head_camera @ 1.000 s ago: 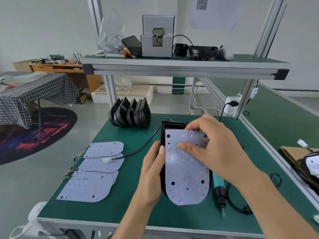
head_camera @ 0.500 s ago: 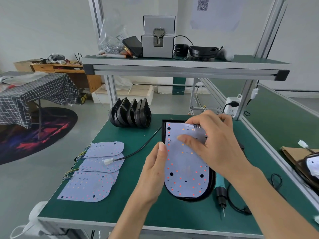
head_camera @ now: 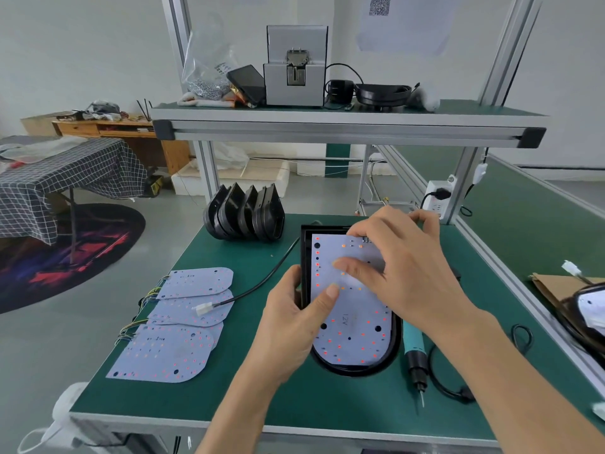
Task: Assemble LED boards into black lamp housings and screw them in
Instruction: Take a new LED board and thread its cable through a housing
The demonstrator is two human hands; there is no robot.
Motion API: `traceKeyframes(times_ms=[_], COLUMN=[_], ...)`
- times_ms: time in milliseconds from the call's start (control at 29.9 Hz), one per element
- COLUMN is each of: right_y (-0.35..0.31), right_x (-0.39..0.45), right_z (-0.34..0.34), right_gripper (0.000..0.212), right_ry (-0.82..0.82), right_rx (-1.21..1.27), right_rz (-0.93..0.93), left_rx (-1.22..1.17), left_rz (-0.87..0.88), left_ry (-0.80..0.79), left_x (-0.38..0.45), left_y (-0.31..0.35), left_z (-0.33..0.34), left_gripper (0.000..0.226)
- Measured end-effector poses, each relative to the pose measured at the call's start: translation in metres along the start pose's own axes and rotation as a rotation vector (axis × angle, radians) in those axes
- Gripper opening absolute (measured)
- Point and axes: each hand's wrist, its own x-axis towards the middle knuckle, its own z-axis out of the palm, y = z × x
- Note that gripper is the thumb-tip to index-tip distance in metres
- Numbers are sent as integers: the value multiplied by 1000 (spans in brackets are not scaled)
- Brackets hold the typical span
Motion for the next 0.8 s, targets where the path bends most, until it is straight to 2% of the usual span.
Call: traceKeyframes(times_ms=[134,234,268,335,402,469,569,703,804], right_y=[-2,-1,0,-1,-2,-1,-5,-9,-9], right_x=[-2,-6,-7,-13,-20,-25,-28,-29,-28], right_z=[0,-1,-1,0,1,3,8,12,8], right_gripper=[41,43,42,42,58,71,76,63,54], right_ry=[-2,-36,-66,-137,-143,-91,-64,-2,-23], right_rx=[-83,-70,-19,236,522,683,802,835,888], right_rz=[-40,0,30,117,238,419,592,639,651], left_rx=[-14,8,13,10,-1,7,36,61,24], left_rz=[-15,-32,-32,-18,16,41,55,65,142], left_ry=[4,-1,6,18,18,22,5,-25,176], left_x=[-2,-4,-4,-4,-3,-3,-6,-10,-5], left_y=[2,3,3,3,6,7,6,5,4], left_z=[-1,0,0,1,2,2,2,2,-2], left_gripper=[39,42,39,35,32,29,26,24,35])
